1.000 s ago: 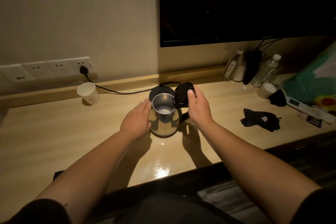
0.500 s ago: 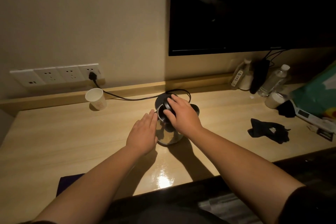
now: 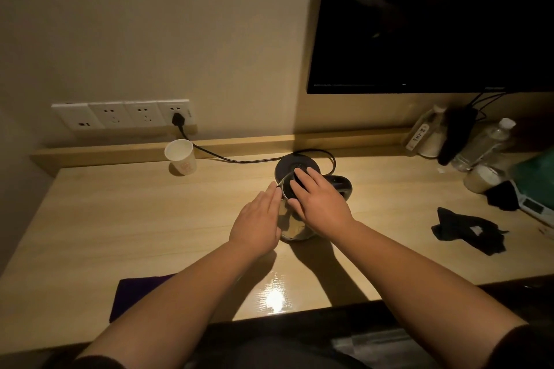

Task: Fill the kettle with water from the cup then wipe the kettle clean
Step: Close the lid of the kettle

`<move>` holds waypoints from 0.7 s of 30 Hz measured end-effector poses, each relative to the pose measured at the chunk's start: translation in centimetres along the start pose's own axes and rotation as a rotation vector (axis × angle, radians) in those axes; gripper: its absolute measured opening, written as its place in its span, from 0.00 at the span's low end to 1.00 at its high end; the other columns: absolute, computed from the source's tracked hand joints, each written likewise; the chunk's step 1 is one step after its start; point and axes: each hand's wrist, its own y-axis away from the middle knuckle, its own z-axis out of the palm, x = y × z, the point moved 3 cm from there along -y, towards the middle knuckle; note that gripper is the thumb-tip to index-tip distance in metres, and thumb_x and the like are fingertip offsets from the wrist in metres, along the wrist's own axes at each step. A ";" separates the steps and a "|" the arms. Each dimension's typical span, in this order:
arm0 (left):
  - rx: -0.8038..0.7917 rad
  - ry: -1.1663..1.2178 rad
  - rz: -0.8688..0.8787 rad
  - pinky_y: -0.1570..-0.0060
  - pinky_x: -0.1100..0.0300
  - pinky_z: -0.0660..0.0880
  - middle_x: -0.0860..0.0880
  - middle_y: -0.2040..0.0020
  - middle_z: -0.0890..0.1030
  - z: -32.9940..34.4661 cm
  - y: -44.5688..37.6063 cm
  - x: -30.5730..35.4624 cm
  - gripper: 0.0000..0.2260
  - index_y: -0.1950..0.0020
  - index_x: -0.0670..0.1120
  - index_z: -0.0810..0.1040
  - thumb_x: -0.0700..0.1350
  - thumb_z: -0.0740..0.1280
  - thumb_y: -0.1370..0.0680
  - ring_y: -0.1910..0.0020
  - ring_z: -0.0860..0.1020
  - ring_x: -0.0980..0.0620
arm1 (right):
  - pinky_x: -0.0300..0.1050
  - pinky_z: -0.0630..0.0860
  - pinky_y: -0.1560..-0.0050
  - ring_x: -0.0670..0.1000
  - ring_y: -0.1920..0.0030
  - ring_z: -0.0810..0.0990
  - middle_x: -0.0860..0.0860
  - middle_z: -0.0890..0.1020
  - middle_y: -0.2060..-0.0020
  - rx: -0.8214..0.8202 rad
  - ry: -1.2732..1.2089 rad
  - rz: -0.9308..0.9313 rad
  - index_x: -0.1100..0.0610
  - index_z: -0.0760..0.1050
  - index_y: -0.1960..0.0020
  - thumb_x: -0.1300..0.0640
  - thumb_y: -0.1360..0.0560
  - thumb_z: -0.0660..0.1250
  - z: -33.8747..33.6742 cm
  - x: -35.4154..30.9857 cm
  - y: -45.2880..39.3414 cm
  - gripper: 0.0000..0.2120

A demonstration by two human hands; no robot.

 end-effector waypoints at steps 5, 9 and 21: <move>0.010 0.012 0.010 0.26 0.54 0.56 0.48 0.20 0.45 0.0 0.0 -0.1 0.37 0.20 0.49 0.45 0.48 0.65 0.22 0.22 0.51 0.49 | 0.55 0.59 0.26 0.59 0.24 0.62 0.57 0.67 0.25 0.022 0.020 -0.013 0.57 0.67 0.25 0.46 0.16 0.53 0.0 -0.1 0.2 0.24; 0.015 0.019 0.021 0.26 0.55 0.56 0.48 0.20 0.45 -0.1 0.0 -0.2 0.37 0.20 0.49 0.45 0.48 0.65 0.22 0.22 0.52 0.49 | 0.55 0.60 0.26 0.60 0.24 0.62 0.57 0.67 0.25 0.023 0.034 -0.011 0.57 0.67 0.25 0.46 0.16 0.55 0.0 -0.2 0.2 0.24; -0.006 0.048 0.042 0.27 0.54 0.59 0.48 0.20 0.44 -0.1 0.0 -0.5 0.37 0.20 0.48 0.45 0.48 0.65 0.22 0.22 0.53 0.49 | 0.57 0.62 0.28 0.62 0.27 0.67 0.59 0.72 0.28 0.082 0.066 -0.041 0.59 0.72 0.29 0.49 0.18 0.59 0.4 0.0 0.2 0.21</move>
